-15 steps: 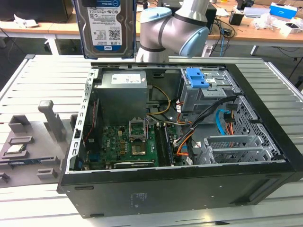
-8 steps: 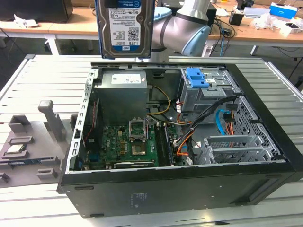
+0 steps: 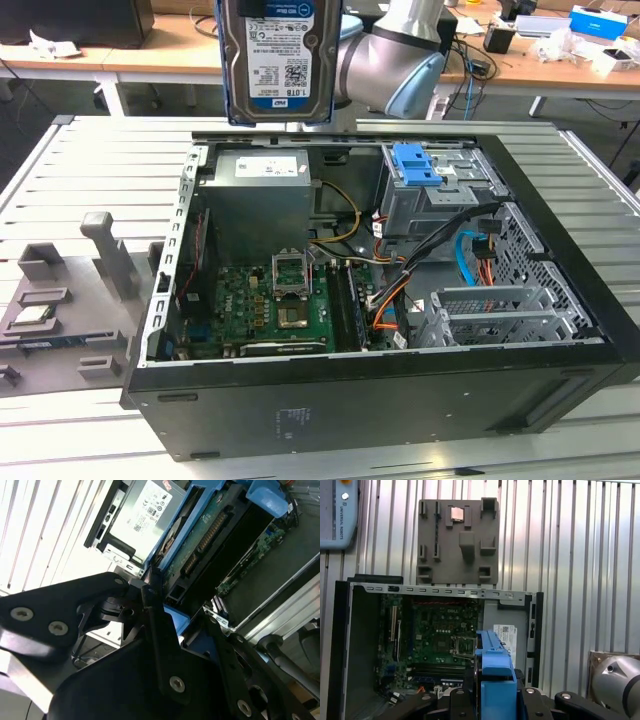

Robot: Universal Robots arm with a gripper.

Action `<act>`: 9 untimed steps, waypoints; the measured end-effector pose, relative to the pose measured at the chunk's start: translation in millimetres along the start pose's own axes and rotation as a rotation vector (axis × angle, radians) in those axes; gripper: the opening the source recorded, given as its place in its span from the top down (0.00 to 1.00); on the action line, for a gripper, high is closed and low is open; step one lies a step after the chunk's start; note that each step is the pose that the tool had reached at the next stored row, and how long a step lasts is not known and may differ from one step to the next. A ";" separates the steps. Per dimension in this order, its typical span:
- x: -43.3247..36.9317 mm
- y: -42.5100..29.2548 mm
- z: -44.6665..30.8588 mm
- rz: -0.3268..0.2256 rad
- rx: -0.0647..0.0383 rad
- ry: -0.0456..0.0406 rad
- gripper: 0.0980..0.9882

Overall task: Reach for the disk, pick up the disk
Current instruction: 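Pick up the disk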

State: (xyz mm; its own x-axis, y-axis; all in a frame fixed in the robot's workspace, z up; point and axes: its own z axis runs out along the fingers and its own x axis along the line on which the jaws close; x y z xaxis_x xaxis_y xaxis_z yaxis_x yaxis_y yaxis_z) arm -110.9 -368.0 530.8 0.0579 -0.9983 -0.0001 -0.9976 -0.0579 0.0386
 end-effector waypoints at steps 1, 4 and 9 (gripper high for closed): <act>1.4 -0.6 0.0 0.000 0.000 0.0000 0.70; 7.5 -2.3 -0.1 0.000 0.000 0.0001 0.70; 22.9 -4.4 -0.2 0.000 0.000 0.0001 0.70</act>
State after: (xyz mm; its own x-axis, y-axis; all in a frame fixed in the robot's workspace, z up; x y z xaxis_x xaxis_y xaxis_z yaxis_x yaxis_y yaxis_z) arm -105.1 -390.6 530.8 0.0578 -0.9983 0.0000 -0.9976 -0.0578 0.0387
